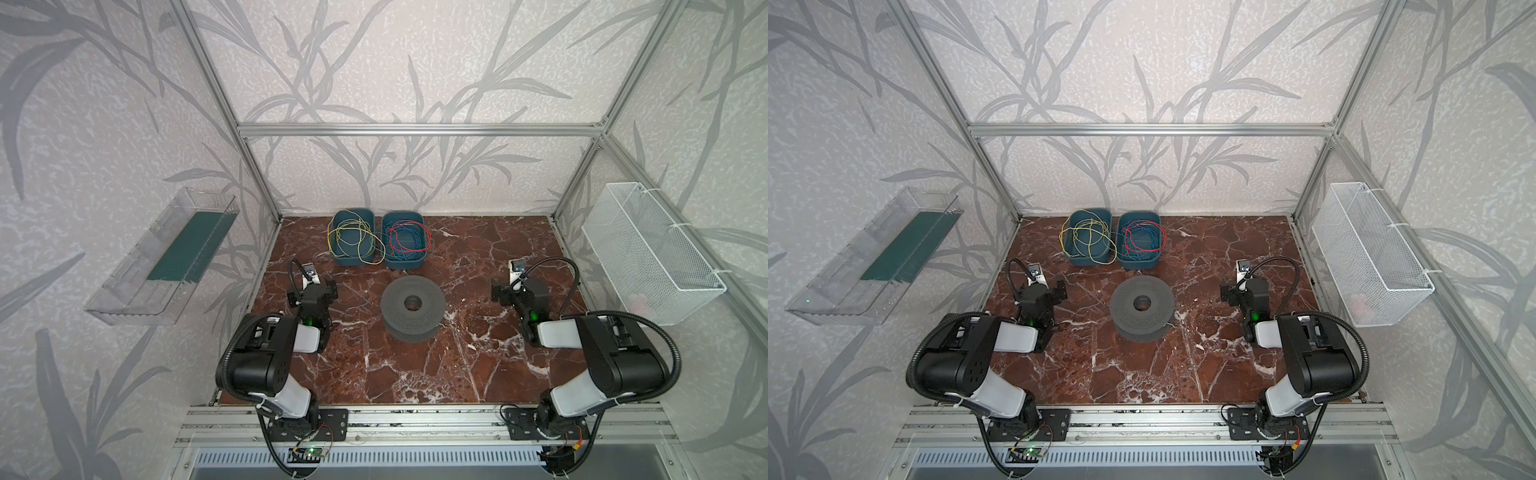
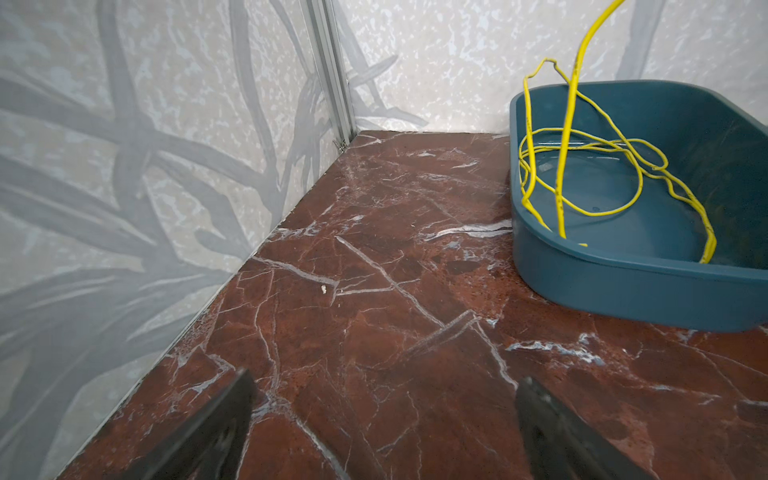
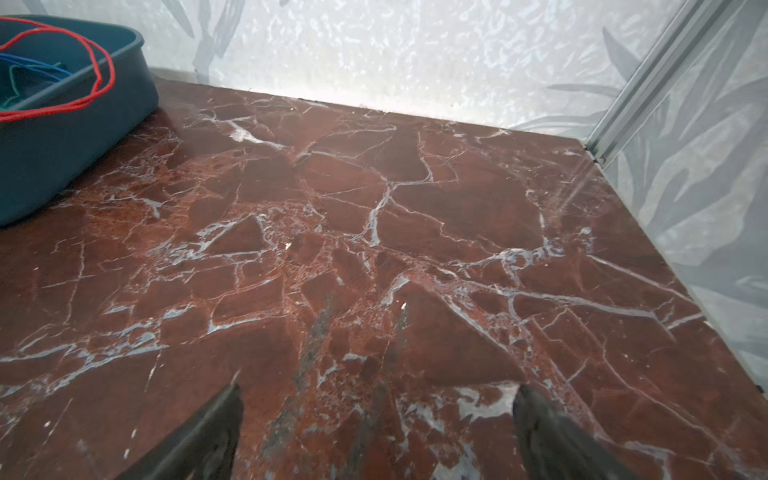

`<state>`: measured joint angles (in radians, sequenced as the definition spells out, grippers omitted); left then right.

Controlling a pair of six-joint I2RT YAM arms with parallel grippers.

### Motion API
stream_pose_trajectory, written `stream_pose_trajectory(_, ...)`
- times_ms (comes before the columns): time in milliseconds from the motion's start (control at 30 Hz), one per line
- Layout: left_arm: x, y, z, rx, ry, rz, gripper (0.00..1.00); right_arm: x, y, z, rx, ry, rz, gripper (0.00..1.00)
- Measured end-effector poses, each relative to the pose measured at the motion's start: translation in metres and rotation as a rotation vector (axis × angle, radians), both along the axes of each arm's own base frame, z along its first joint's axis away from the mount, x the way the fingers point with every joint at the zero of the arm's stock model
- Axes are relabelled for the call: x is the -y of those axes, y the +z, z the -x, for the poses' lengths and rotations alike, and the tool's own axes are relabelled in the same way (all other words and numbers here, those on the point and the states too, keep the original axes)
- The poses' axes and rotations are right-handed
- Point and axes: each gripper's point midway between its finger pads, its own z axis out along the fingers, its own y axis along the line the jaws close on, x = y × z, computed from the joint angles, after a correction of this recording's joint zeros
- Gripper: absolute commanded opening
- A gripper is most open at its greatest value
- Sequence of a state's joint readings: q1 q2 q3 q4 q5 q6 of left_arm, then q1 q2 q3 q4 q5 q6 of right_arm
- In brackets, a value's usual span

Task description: Wrap the cables

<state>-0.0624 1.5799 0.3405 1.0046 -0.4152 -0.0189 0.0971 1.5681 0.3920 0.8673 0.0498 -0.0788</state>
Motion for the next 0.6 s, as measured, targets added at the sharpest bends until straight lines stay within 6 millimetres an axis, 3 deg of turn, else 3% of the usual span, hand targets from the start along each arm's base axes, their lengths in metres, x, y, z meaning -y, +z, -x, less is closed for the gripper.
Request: stream_pose_trajectory(600, 0.0004, 0.0005, -0.0004, 0.003, -0.003, 0.001, 0.99, -0.0042, -0.0061, 0.0031, -0.029, 0.023, -0.007, 0.99)
